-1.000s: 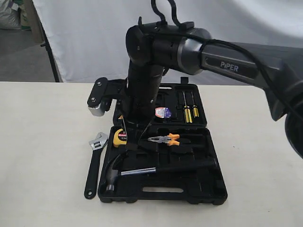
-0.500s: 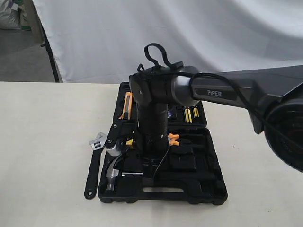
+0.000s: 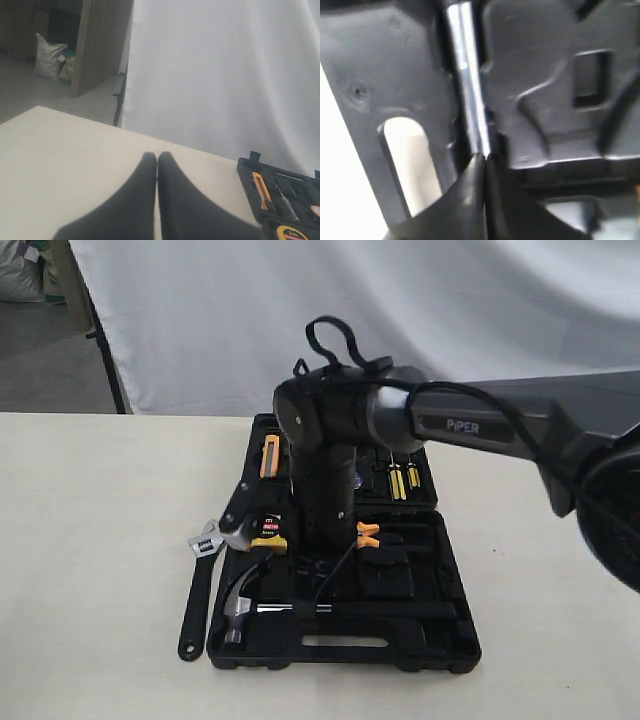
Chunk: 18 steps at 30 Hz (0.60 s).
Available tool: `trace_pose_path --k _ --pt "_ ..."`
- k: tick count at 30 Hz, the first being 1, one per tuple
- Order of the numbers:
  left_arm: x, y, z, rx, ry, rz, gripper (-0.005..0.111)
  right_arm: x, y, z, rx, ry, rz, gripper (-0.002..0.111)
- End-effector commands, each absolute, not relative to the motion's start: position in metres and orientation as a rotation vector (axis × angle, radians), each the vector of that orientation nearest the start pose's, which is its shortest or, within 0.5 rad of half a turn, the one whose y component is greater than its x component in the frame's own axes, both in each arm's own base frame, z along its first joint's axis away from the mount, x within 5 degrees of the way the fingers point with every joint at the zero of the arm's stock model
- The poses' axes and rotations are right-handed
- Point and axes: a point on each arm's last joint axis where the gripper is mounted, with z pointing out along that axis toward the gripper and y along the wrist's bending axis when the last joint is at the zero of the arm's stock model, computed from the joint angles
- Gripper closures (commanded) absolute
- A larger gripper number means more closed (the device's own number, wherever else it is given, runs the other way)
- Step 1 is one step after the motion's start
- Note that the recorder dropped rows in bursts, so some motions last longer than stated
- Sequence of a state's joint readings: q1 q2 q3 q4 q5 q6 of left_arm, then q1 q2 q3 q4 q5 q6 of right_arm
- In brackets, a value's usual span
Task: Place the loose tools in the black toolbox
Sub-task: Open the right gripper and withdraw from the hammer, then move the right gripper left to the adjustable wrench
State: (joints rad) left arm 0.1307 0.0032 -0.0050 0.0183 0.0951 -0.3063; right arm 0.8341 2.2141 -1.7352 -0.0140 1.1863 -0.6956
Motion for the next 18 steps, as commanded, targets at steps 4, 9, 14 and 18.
trace_pose_path --k 4,9,14,18 --pt "0.055 0.009 0.208 -0.346 1.526 -0.103 0.106 0.293 0.347 0.209 -1.81 2.249 0.353 0.108" --pt "0.055 0.009 0.208 -0.346 1.526 -0.103 0.106 0.282 0.375 0.201 -1.597 2.292 0.515 0.107" --pt "0.055 0.009 0.208 -0.346 1.526 -0.103 0.106 0.258 0.415 0.166 -1.561 2.254 0.341 0.06" --pt "0.055 0.009 0.208 -0.346 1.526 -0.103 0.106 0.265 0.435 0.151 -1.417 2.342 0.367 0.051"
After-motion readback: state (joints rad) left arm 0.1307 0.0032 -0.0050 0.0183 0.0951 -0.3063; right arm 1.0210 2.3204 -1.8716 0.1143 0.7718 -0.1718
